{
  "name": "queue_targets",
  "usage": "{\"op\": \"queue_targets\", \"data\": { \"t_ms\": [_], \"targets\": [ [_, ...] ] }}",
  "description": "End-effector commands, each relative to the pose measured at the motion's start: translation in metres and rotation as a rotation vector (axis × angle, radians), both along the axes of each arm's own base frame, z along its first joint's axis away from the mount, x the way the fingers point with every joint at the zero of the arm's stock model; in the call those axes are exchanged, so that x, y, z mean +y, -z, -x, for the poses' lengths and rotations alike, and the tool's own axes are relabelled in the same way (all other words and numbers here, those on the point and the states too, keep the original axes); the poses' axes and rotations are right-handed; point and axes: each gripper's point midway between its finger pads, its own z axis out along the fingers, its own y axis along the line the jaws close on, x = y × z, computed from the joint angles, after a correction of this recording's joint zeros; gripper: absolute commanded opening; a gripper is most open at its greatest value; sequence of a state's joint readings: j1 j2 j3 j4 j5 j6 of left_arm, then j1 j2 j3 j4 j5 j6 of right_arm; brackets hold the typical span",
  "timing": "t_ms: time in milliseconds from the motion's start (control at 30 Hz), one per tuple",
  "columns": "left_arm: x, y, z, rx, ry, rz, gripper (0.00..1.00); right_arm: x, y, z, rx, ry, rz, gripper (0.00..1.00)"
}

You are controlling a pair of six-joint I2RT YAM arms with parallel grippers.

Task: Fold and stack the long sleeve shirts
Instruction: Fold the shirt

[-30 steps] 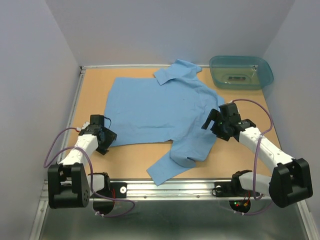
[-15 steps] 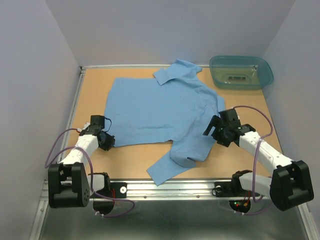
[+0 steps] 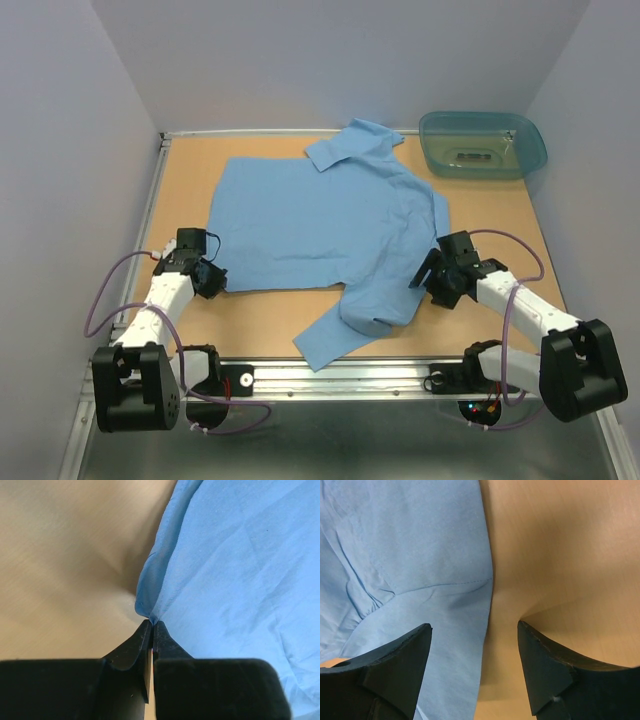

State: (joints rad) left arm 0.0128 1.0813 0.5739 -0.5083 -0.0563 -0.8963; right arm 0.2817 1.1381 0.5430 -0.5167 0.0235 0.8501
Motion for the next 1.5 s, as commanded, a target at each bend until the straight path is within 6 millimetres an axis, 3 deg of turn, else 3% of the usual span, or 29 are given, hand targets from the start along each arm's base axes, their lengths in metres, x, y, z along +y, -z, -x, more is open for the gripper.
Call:
{"op": "queue_targets", "data": {
  "t_ms": [0, 333, 700, 1000, 1100, 1167, 1300, 1367, 1433, 1467],
  "targets": [
    [0.003, -0.019, -0.007, -0.038, 0.016, -0.03, 0.09, 0.008, 0.0, 0.008, 0.014, -0.003, -0.063, 0.74],
    [0.003, -0.024, -0.009, -0.066, 0.005, -0.031, 0.09, 0.014, 0.015, 0.028, 0.087, -0.013, -0.107, 0.74],
    [0.006, -0.034, -0.012, -0.087, 0.005, -0.047, 0.09, 0.03, 0.013, 0.027, 0.107, -0.061, -0.182, 0.72],
    [0.008, -0.04, -0.017, -0.099, 0.007, -0.06, 0.09, 0.033, 0.028, 0.038, 0.158, -0.058, -0.208, 0.68],
    [0.008, -0.04, -0.018, -0.098, 0.007, -0.062, 0.09, 0.031, 0.027, 0.036, 0.145, -0.047, -0.199, 0.59],
    [0.009, -0.041, -0.018, -0.101, 0.009, -0.069, 0.09, 0.03, 0.025, 0.034, 0.123, -0.051, -0.193, 0.47],
    [0.012, -0.046, -0.02, -0.109, 0.01, -0.086, 0.09, 0.026, 0.015, 0.025, 0.078, -0.047, -0.169, 0.11],
    [0.014, -0.048, -0.021, -0.108, 0.017, -0.099, 0.09, 0.023, 0.005, 0.018, 0.059, -0.059, -0.138, 0.02],
    [0.018, -0.049, -0.021, -0.095, 0.022, -0.124, 0.09, 0.014, -0.002, 0.014, 0.052, -0.07, -0.073, 0.01],
    [0.02, -0.051, -0.022, -0.094, 0.02, -0.137, 0.09, 0.013, -0.016, 0.002, 0.015, -0.076, -0.059, 0.01]
  ]
}}
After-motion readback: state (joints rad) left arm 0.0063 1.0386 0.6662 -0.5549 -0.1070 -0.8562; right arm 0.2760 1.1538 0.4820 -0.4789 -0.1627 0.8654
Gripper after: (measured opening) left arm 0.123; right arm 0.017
